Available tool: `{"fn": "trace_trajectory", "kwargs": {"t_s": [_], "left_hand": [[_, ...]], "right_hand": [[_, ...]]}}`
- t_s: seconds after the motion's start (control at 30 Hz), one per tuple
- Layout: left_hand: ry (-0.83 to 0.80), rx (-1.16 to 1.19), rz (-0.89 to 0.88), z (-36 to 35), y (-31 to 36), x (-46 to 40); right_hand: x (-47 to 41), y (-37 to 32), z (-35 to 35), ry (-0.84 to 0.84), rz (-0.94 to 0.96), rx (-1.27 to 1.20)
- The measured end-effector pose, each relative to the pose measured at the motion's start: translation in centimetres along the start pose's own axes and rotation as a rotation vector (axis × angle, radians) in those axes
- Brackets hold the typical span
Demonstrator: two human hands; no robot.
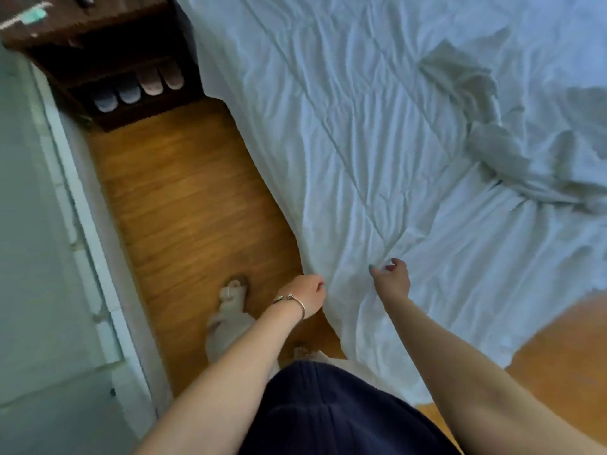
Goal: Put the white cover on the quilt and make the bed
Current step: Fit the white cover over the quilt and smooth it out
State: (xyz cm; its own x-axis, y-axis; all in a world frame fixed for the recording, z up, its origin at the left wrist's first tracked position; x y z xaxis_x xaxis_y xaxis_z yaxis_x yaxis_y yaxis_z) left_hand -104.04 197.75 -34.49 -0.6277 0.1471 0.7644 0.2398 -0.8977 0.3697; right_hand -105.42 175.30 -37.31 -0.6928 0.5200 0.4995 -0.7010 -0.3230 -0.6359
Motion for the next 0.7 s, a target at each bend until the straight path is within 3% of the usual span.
{"fn": "trace_trajectory", "kwargs": {"t_s": [0.13,0.33,0.7], "left_hand": [[-0.126,-0.289,-0.17,3.6,3.0,-4.2],[-0.121,-0.612,-0.386,11.9,9.4,-8.0],[-0.237,-0.816,-0.55,11.1,19.1,-14.5]], "right_hand": [[-0.5,-0.4,-1.8,-0.031,-0.14,-0.066],[0.3,-3.5,-1.2,0.04,-0.241,-0.087],[-5.6,-7.2,2.6,0.269,-0.209,-0.058]]}}
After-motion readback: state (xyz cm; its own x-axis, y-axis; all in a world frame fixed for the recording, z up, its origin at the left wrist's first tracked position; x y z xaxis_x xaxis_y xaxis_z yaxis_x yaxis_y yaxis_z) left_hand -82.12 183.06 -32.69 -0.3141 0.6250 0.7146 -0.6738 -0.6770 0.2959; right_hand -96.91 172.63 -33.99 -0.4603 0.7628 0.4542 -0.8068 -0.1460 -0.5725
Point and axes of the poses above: each hand's wrist, its own x-axis away from the middle knuckle, its own z-axis out of the back of the hand, y = z × x, the point moved 10 cm from there along -x, towards the middle knuckle, and after that the axes turned 10 degrees about z, right-handed, at the moved point
